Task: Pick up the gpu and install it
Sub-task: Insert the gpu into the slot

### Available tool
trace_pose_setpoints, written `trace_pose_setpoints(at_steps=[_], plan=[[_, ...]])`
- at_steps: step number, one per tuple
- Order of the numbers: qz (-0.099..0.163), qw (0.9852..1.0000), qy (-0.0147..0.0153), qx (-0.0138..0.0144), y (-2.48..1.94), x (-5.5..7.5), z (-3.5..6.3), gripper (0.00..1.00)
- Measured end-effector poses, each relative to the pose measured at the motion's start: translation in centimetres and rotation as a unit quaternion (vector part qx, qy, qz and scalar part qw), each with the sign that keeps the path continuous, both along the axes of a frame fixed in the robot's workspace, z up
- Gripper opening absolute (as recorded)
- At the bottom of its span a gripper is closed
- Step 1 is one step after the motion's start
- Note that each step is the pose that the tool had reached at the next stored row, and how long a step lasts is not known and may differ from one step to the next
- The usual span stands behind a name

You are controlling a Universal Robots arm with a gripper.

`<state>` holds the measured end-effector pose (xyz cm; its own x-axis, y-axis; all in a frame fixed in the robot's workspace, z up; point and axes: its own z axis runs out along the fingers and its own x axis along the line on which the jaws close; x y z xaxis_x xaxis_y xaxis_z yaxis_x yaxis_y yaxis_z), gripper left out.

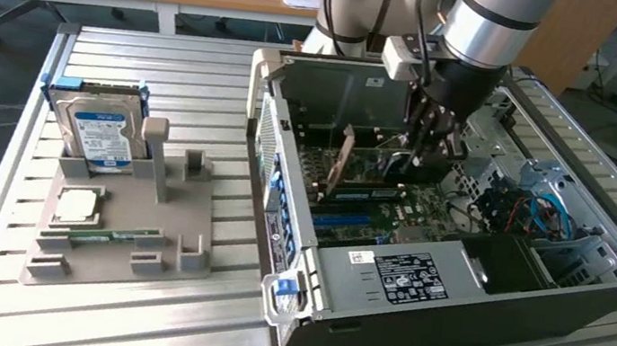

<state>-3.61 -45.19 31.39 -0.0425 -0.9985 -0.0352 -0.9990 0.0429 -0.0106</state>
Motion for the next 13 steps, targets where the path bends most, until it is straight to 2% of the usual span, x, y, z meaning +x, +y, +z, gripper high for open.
trace_pose_setpoints(at_steps=[5, 13], plan=[[0.0, 1.0, 0.0, 0.0, 0.0, -0.14, -0.45, 0.27], [0.0, 1.0, -0.0001, 0.0002, 0.0, -0.14, -0.64, 0.27]])
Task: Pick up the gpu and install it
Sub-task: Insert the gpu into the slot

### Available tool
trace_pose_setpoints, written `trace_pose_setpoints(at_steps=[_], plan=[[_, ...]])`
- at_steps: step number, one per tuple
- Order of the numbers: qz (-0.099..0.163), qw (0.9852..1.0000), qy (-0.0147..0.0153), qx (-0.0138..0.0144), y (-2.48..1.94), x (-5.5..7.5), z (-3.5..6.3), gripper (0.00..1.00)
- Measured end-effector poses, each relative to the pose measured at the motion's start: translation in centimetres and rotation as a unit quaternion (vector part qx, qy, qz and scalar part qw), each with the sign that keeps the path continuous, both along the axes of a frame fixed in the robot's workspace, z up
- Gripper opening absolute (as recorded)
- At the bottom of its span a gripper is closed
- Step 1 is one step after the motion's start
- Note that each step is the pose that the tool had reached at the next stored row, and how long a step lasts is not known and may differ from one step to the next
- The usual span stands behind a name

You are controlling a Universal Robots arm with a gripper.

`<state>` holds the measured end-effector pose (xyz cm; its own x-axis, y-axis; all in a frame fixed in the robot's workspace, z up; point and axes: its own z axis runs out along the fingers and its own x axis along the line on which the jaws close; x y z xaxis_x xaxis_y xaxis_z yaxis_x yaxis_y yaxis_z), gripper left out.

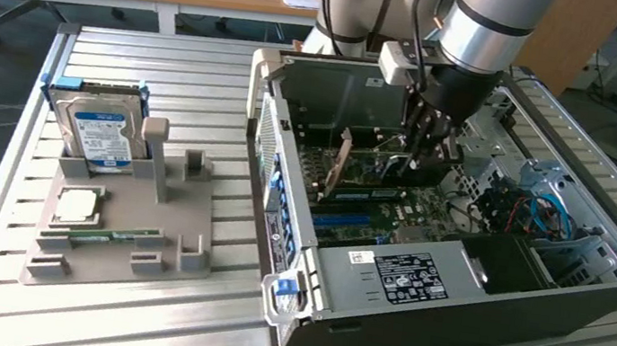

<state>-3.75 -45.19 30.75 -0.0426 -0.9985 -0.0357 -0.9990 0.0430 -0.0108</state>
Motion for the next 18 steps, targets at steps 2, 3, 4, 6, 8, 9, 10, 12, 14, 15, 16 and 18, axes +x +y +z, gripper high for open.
trace_pose_setpoints(at_steps=[2, 3, 4, 6, 8, 9, 10, 12, 14, 15, 16, 18], plan=[[0.0, 1.0, 0.0001, -0.0002, 0.0, 0.0, -0.33, 0.27], [0.0, 1.0, 0.0001, -0.0002, 0.0, 0.0, -0.51, 0.27], [0.0, 1.0, 0.0001, -0.0003, -0.01, 0.0, -0.69, 0.27], [0.0, 1.0, 0.0001, -0.0002, 0.0, 0.0, -1.05, 0.27], [0.0, 1.0, 0.0001, 0.0001, 0.0, 0.0, -1.24, 0.27], [0.0, 1.0, 0.0002, 0.0016, -0.01, -0.1, -1.28, 0.27], [0.0, 1.0, 0.0001, 0.0051, -0.01, -0.2, -1.33, 0.27], [0.0, 1.0, 0.0, 0.0089, 0.0, -0.2, -1.41, 0.27], [0.0, 1.0, 0.0001, 0.009, -0.01, -0.2, -1.42, 0.27], [0.0, 1.0, 0.0, 0.0091, -0.04, -0.3, -1.43, 0.27], [0.0, 1.0, 0.0001, 0.009, -0.08, -0.3, -1.42, 0.27], [0.0, 1.0, 0.0001, 0.009, -0.15, -0.4, -1.42, 0.27]])
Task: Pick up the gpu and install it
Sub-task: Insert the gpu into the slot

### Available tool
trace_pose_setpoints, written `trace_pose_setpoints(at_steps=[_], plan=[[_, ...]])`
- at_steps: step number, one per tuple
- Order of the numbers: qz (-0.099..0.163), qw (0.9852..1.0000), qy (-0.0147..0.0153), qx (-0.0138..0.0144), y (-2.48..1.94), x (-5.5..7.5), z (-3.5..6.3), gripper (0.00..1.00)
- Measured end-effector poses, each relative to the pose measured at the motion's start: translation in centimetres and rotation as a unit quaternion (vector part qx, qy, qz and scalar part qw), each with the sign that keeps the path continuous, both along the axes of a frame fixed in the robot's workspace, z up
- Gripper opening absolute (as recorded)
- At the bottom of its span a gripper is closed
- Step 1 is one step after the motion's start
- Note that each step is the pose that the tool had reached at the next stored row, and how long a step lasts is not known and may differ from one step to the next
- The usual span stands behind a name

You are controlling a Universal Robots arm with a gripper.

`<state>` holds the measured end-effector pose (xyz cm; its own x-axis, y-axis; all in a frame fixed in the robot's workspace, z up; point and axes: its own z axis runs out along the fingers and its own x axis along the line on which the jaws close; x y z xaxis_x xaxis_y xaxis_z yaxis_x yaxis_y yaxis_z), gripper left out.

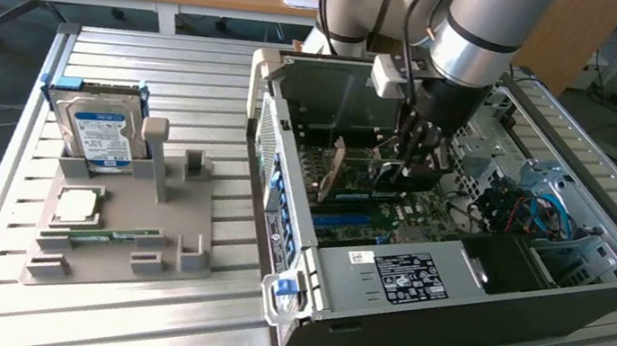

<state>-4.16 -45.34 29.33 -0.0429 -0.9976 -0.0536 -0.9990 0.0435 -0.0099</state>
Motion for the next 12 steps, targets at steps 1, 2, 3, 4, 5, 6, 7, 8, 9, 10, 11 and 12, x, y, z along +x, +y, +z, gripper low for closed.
trace_pose_setpoints(at_steps=[1, 2, 3, 4, 5, 6, 7, 8, 9, 10, 11, 12], plan=[[0.0, 1.0, 0.0, 0.0, -0.02, -0.06, -0.01, 0.27], [0.0, 1.0, -0.0001, 0.0001, -0.02, -0.11, -0.07, 0.27], [0.0, 1.0, 0.0, 0.0, -0.03, -0.15, -0.19, 0.27], [0.0, 1.0, 0.0, 0.0, -0.04, -0.17, -0.33, 0.27], [0.0, 1.0, 0.0001, 0.0, -0.04, -0.18, -0.48, 0.27], [0.0, 1.0, 0.0002, 0.0, -0.05, -0.2, -0.62, 0.27], [0.0, 1.0, 0.0003, 0.0, -0.06, -0.23, -0.73, 0.27], [0.0, 1.0, 0.0003, 0.0, -0.07, -0.26, -0.82, 0.27], [0.0, 1.0, 0.0004, -0.0001, -0.1, -0.32, -0.86, 0.27], [0.0, 1.0, 0.0004, 0.0, -0.12, -0.36, -0.88, 0.27], [0.0, 1.0, 0.0004, 0.0, -0.17, -0.41, -0.89, 0.27], [0.0, 1.0, 0.0004, 0.0, -0.23, -0.46, -0.89, 0.27]])
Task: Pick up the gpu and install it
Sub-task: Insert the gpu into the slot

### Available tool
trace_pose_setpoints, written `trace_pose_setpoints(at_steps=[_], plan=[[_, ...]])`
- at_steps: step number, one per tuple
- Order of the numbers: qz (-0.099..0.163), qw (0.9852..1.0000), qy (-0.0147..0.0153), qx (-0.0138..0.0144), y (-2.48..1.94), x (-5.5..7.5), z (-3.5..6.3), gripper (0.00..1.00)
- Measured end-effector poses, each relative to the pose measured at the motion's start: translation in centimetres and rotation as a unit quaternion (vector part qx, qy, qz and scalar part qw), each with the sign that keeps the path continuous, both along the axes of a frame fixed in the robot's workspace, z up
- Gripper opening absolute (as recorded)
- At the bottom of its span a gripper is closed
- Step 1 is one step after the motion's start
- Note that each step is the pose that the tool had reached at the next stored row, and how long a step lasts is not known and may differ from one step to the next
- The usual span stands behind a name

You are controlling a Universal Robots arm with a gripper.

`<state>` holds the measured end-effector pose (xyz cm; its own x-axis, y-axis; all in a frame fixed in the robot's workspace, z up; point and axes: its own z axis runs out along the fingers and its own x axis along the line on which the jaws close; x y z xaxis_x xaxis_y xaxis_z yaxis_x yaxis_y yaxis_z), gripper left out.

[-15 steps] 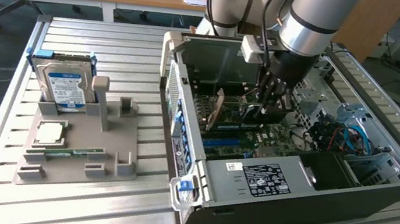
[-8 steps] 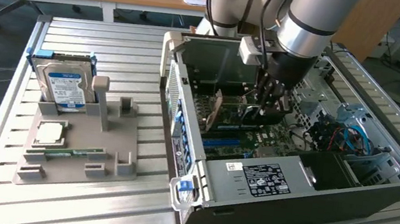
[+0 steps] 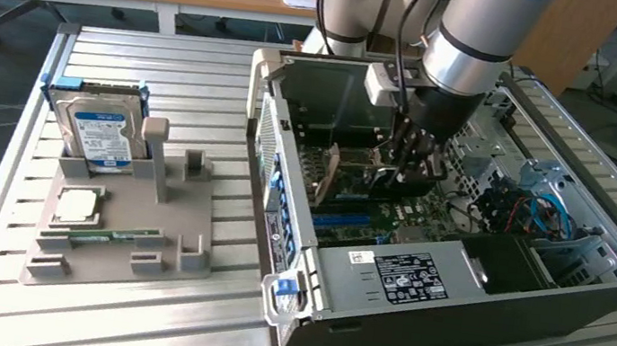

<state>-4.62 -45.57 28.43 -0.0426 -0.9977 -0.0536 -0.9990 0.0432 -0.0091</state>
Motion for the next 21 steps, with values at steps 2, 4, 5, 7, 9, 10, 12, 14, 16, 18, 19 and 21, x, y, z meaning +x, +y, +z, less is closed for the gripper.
trace_pose_setpoints(at_steps=[2, 4, 5, 7, 9, 10, 12, 14, 16, 18, 19, 21], plan=[[0.0, 1.0, 0.0, 0.0, -0.11, -0.1, 0.0, 0.27], [0.0, 1.0, 0.0, 0.0, -0.14, -0.2, -0.04, 0.27], [0.0, 1.0, 0.0, 0.0, -0.14, -0.3, -0.07, 0.27], [0.0, 1.0, 0.0, -0.0001, -0.19, -0.5, -0.08, 0.27], [0.0, 1.0, 0.0, 0.0, -0.32, -0.6, -0.1, 0.27], [0.0, 1.0, 0.0, 0.0, -0.34, -0.7, -0.11, 0.27], [0.0, 1.0, 0.0, -0.0001, -0.37, -0.8, -0.17, 0.27], [0.0, 1.0, 0.0, -0.0002, -0.48, -0.9, -0.21, 0.27], [0.0, 1.0, 0.0, 0.0, -0.55, -0.9, -0.27, 0.27], [0.0, 1.0, 0.0, -0.0002, -0.56, -1.0, -0.29, 0.27], [0.0, 1.0, 0.0, -0.0002, -0.56, -1.0, -0.31, 0.27], [0.0, 1.0, -0.0001, -0.0001, -0.56, -1.2, -0.35, 0.27]])
